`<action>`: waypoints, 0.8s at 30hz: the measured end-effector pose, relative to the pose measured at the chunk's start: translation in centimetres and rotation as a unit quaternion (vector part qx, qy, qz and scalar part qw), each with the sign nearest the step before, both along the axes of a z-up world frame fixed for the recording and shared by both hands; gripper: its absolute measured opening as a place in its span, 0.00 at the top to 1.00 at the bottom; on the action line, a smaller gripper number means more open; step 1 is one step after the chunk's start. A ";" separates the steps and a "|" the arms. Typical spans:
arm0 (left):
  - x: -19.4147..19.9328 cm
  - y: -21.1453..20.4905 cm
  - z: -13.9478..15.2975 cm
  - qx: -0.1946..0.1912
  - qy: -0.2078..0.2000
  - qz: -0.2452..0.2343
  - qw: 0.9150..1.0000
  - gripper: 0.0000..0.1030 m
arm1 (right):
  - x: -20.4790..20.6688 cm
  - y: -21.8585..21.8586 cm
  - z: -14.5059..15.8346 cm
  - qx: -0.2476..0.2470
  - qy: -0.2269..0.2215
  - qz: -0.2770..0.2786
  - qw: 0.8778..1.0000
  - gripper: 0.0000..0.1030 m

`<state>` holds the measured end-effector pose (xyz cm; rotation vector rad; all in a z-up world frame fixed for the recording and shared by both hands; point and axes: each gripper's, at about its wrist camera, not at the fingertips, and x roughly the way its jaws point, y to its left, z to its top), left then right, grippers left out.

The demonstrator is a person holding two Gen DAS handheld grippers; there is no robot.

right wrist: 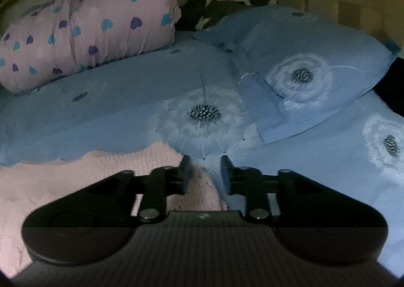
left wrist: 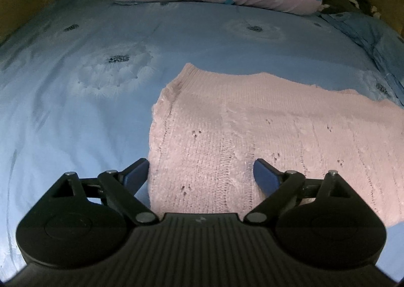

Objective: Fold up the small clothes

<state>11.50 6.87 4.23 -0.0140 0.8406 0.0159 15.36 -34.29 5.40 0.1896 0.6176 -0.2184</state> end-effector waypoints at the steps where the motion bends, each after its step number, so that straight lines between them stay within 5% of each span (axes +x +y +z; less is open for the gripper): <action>1: -0.1 -0.1 0.1 0.004 -0.002 -0.001 1.000 0.10 | -0.4 0.2 0.4 0.000 -0.002 0.000 1.000 0.63; 5: -0.6 -0.4 0.6 0.012 -0.010 -0.004 1.000 0.10 | -2.5 0.7 1.8 0.026 -0.020 0.012 0.999 0.60; 9: -1.4 -0.3 1.4 -0.005 -0.018 -0.010 1.000 0.10 | -4.8 1.4 3.4 0.069 -0.041 0.020 0.997 0.44; 24: -4.1 1.9 3.0 -0.034 -0.025 -0.001 0.999 0.10 | -11.9 6.3 3.4 0.065 -0.036 0.048 0.996 0.44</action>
